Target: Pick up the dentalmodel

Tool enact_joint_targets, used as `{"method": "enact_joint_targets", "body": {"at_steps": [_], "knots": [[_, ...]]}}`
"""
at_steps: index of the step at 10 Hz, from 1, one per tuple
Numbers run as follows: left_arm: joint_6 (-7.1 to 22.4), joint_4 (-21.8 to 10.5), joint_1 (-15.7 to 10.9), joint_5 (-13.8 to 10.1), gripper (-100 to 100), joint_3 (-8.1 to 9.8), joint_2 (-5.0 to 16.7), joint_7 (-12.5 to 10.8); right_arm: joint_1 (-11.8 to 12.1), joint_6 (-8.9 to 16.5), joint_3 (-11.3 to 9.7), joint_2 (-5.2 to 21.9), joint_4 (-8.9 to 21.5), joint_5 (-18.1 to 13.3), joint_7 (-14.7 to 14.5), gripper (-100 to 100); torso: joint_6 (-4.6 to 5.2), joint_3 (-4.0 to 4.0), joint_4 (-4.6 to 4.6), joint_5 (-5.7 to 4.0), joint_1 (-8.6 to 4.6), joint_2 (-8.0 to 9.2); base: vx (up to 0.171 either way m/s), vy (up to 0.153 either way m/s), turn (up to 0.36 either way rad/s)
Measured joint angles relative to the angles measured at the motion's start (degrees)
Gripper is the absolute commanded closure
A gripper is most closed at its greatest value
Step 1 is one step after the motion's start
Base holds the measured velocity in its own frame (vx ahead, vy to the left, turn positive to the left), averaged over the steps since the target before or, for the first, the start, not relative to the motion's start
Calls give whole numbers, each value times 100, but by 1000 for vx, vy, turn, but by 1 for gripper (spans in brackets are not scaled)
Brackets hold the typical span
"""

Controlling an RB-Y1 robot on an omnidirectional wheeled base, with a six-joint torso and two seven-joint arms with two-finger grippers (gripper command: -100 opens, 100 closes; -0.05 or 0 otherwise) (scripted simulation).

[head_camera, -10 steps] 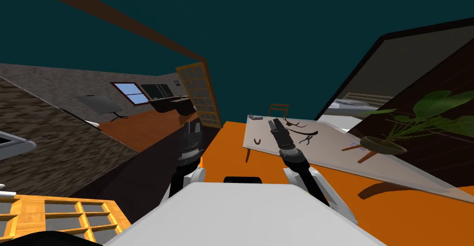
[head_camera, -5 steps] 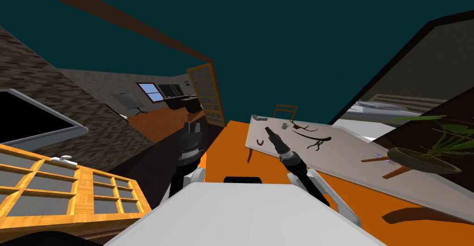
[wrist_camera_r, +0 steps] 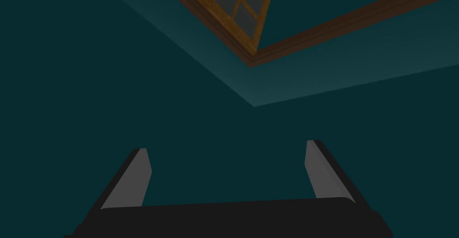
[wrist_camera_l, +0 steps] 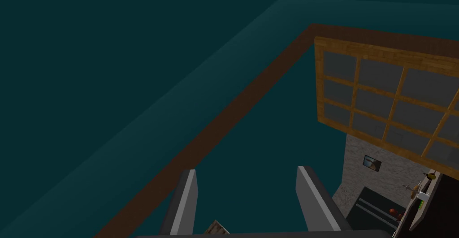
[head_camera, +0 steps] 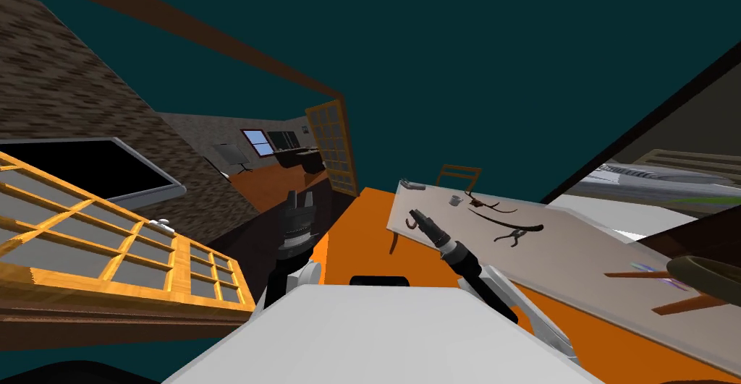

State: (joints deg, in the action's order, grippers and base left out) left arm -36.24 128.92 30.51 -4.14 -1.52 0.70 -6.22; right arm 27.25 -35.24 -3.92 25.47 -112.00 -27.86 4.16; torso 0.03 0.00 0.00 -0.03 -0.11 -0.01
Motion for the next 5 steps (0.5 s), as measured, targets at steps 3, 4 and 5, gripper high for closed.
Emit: {"method": "enact_joint_targets", "body": {"at_steps": [3,4,5], "knots": [[0,0,-1,0,0,0,0,0,-87,46,-105,305,500,-414,-61,-100,-4,-1,0,1,1,-3,-10,-19,202],[0,0,0,0,0,0,0,0,-88,108,-143,493,626,-590,-71,-100,-2,-1,0,0,-3,-2,-9,-21,88],[0,0,0,0,0,0,0,0,-94,99,-135,592,791,-720,-78,-100,2,-1,0,0,-2,-2,-7,-13,175]]}}
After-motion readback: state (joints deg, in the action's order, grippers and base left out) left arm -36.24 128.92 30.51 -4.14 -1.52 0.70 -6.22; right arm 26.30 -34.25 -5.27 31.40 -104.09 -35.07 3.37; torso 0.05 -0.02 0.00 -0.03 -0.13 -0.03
